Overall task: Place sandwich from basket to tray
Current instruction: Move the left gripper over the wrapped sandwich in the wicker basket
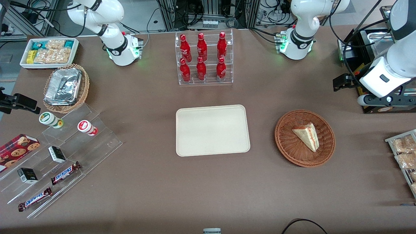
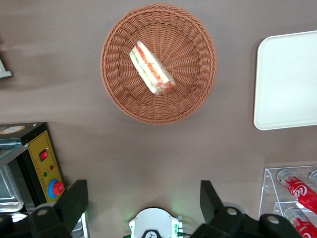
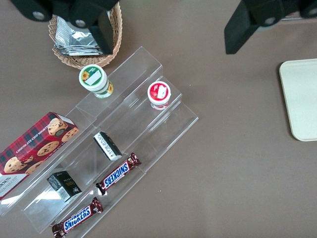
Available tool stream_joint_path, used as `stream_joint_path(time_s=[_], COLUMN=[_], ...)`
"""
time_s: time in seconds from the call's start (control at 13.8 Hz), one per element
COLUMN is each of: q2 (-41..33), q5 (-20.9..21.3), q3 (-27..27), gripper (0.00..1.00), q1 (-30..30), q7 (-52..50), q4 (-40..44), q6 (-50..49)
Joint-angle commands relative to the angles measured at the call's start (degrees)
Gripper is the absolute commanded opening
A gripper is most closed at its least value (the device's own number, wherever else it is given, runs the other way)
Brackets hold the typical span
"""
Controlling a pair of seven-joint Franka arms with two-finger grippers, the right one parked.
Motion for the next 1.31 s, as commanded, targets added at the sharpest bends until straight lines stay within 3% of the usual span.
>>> stream_joint_path(time_s=[0.0,0.44,1.24], q2=[-0.5,1.5,1.0], q5=[-0.4,-0.4,-0.2], q3=[0.1,0.1,0.2], gripper=[1.0,1.0,1.0], q1=[0.4,0.5,0.5], q7=[0.0,0.6,-2.6], q4=[0.1,-4.8,-31.5], q6=[0.5,5.6,40.4])
